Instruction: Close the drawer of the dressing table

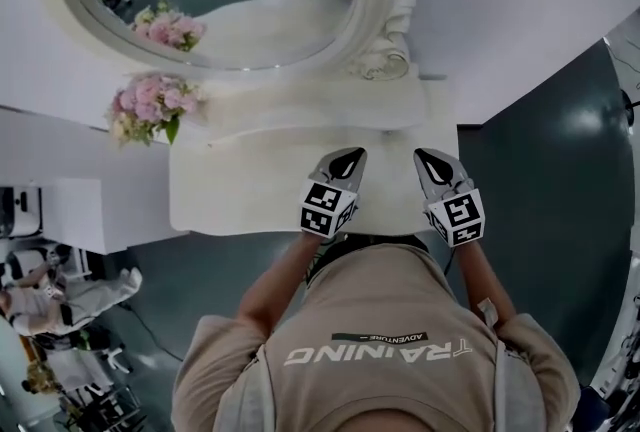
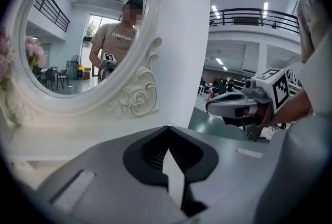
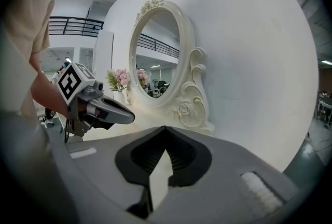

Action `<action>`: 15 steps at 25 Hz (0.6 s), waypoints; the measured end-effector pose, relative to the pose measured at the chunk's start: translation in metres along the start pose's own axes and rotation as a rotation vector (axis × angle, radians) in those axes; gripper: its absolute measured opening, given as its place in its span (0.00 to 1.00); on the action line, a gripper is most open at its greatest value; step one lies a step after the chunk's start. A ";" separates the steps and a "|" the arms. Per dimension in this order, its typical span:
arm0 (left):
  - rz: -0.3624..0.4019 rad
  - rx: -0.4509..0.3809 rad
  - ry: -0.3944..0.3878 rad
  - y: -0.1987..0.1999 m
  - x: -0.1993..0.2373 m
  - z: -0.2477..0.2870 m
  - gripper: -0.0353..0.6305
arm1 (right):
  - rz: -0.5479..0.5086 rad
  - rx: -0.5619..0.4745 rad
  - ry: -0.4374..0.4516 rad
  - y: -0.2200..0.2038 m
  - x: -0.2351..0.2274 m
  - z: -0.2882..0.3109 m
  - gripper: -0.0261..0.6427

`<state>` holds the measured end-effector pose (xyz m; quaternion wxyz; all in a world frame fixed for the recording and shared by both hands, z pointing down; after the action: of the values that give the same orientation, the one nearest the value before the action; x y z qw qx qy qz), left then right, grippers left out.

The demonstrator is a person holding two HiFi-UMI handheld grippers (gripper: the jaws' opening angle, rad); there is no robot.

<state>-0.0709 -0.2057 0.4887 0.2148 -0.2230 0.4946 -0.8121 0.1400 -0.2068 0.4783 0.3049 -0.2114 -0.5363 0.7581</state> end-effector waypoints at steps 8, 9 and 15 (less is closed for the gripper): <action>0.017 -0.161 0.021 0.045 0.006 -0.039 0.08 | 0.008 -0.109 -0.004 0.051 0.006 -0.008 0.04; 0.020 -0.176 0.023 0.051 0.008 -0.042 0.08 | 0.009 -0.125 -0.008 0.058 0.006 -0.008 0.04; 0.065 -0.256 0.007 0.085 0.012 -0.054 0.08 | -0.009 -0.211 -0.031 0.099 0.004 -0.016 0.04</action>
<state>-0.1009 -0.2103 0.3918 0.2093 -0.2295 0.6018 -0.7358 0.1238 -0.2169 0.3801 0.2760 -0.2283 -0.6185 0.6994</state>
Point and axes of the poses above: the fingertips, and each gripper's own axes: z forward along the fingers, x to its left, y out of its top, the point moved 9 cm from there along -z, backward along the fingers, and after that the axes turned 1 degree about -x, right-handed, at the moved point
